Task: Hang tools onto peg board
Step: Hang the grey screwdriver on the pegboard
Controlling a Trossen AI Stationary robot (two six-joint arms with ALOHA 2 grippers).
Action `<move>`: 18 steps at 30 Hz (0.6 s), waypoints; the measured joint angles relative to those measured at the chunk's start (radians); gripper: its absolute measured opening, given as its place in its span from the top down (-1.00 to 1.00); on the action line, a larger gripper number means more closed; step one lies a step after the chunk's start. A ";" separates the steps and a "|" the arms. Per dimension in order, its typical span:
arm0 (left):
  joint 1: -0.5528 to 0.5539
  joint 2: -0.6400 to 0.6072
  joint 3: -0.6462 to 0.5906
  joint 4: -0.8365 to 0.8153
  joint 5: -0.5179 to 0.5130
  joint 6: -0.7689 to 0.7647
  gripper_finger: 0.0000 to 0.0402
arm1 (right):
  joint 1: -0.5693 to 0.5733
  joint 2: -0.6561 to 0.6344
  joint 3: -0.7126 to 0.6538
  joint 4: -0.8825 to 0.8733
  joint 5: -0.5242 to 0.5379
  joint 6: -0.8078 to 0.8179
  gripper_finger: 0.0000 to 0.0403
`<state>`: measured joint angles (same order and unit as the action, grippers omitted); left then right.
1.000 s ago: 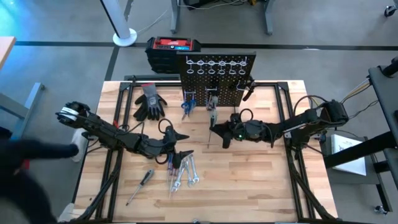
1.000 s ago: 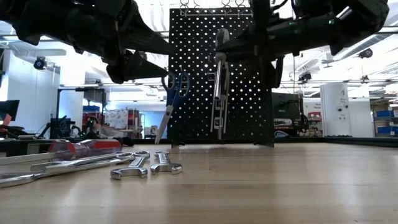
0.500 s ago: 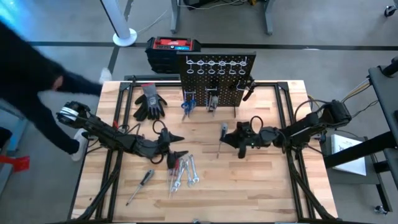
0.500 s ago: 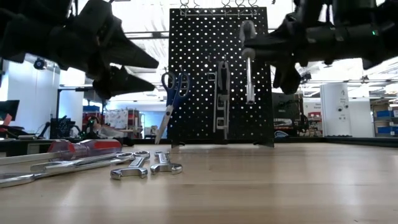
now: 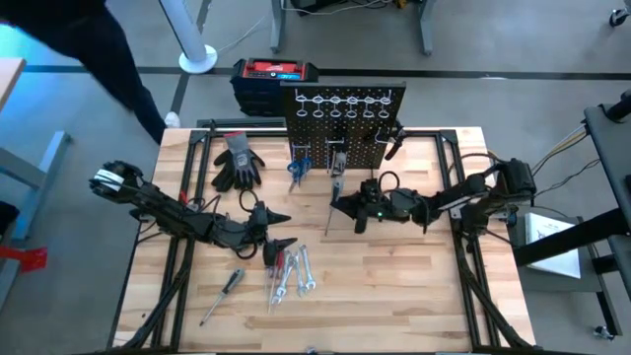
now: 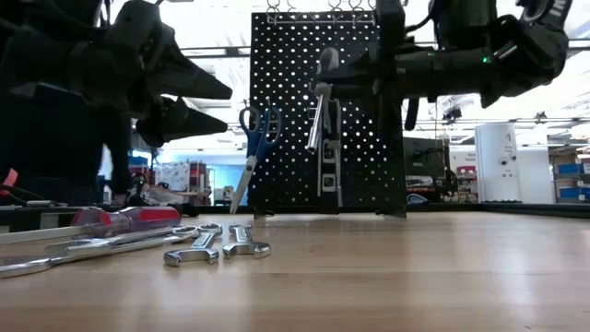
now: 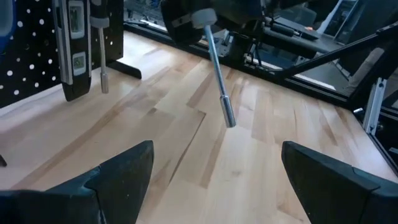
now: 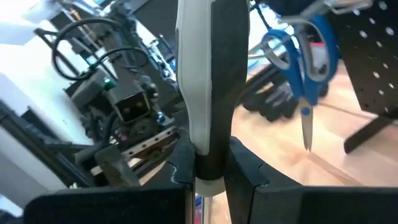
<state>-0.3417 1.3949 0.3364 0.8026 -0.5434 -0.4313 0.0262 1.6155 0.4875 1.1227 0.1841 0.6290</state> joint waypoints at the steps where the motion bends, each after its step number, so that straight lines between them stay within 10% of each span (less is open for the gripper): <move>1: -0.002 0.000 -0.005 0.001 0.000 -0.001 -0.71 | -0.007 0.008 0.000 0.008 0.000 0.010 0.84; 18: -0.003 -0.002 -0.046 0.011 -0.008 -0.028 -0.71 | -0.029 0.014 -0.033 0.042 0.096 0.117 0.84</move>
<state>-0.3443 1.3930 0.2901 0.8140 -0.5511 -0.4596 -0.0028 1.6299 0.4545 1.1652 0.2802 0.7460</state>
